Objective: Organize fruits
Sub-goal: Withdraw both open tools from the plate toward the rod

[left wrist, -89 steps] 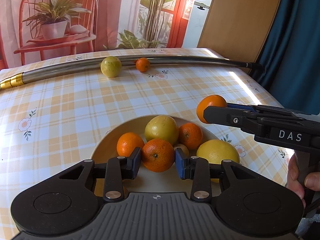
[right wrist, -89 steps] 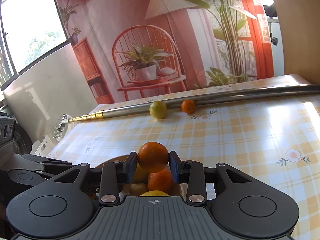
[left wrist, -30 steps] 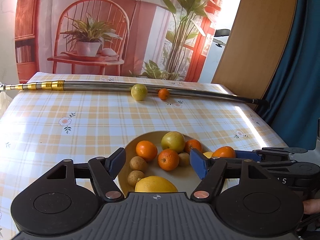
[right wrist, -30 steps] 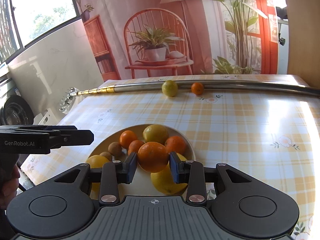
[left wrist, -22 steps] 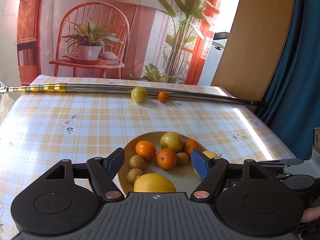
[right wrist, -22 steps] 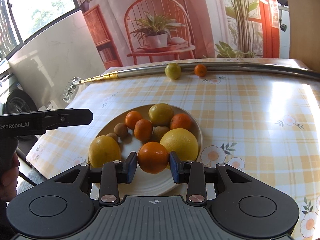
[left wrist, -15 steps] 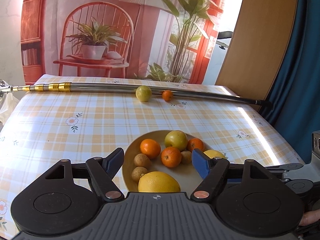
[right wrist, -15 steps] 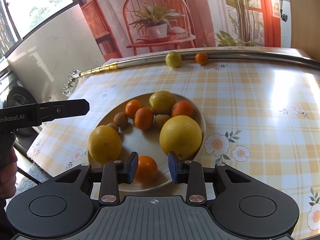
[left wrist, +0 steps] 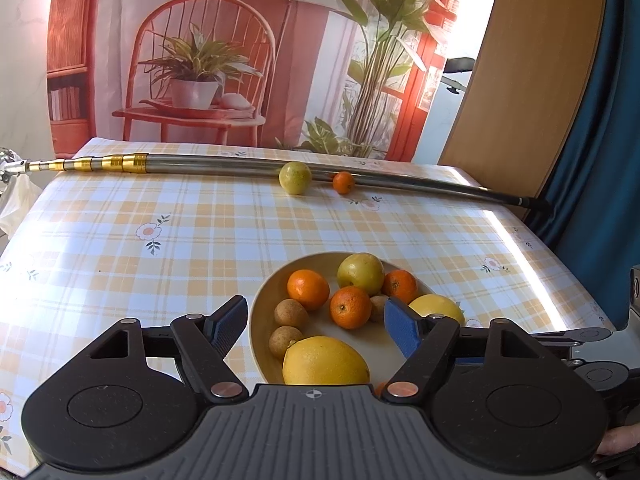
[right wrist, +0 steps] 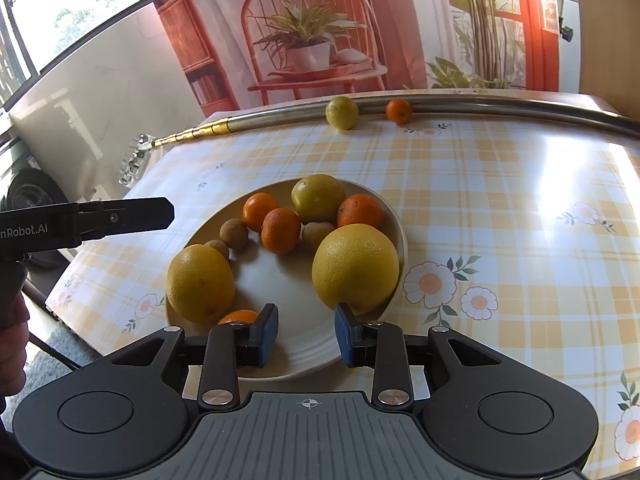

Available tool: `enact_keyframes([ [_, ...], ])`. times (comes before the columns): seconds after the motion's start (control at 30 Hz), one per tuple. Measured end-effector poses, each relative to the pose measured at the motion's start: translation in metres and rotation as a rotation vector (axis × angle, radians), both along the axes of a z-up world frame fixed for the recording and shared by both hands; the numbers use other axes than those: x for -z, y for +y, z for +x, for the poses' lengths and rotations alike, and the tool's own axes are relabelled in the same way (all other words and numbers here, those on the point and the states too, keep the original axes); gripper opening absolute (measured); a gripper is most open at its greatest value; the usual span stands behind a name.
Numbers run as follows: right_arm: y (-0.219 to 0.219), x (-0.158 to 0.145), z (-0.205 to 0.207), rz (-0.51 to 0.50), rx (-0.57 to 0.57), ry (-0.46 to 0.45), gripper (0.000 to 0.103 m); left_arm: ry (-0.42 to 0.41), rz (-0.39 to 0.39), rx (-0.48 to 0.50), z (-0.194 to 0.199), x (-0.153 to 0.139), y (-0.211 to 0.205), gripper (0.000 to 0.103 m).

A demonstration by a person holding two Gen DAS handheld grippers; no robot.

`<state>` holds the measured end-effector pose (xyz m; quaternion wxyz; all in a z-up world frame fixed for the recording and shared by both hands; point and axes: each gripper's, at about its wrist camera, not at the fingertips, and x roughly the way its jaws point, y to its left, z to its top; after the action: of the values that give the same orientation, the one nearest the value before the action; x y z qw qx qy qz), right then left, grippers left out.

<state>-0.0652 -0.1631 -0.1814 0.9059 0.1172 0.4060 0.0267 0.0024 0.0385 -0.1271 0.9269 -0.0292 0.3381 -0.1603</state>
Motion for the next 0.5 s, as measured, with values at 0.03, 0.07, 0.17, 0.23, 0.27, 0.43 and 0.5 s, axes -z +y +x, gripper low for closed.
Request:
enact_keyframes([
  [0.03, 0.0, -0.001, 0.0, -0.003, 0.0, -0.003, 0.029, 0.0, 0.0, 0.0, 0.0, 0.0, 0.0, 0.078],
  [0.07, 0.0, -0.001, -0.001, -0.006, 0.001, -0.007, 0.029, 0.0, 0.001, 0.0, 0.0, 0.0, 0.0, 0.078],
  [0.17, 0.001, -0.004, -0.001, -0.014, 0.001, -0.018, 0.029, -0.001, 0.002, -0.002, 0.0, 0.0, -0.001, 0.078],
  [0.23, 0.001, -0.005, -0.002, -0.02, 0.002, -0.025, 0.029, -0.002, 0.0, -0.005, -0.001, 0.0, 0.0, 0.078],
  [0.27, 0.001, -0.006, -0.002, -0.022, 0.003, -0.029, 0.029, -0.002, -0.001, -0.006, -0.001, 0.0, 0.0, 0.078],
  [0.43, 0.0, -0.013, -0.004, -0.055, 0.011, -0.055, 0.03, -0.004, -0.006, -0.015, -0.002, 0.0, 0.002, 0.078],
  [0.5, -0.001, -0.016, -0.004, -0.059, 0.019, -0.068, 0.03, -0.006, -0.008, -0.022, -0.002, 0.0, 0.003, 0.078],
])
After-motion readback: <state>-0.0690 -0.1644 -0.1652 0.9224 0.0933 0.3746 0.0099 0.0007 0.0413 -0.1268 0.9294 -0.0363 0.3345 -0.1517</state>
